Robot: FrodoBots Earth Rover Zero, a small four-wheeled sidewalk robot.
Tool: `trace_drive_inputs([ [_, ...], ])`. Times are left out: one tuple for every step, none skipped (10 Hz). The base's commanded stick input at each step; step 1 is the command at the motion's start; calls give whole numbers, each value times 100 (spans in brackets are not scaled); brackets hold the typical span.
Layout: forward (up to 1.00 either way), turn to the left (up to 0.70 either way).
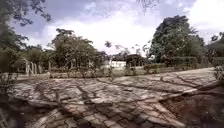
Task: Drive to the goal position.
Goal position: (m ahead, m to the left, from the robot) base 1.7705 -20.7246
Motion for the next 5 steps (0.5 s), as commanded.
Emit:
trace_drive_inputs([
  [70, 0],
  [70, 0],
  [70, 0],
  [70, 0],
  [70, 0],
])
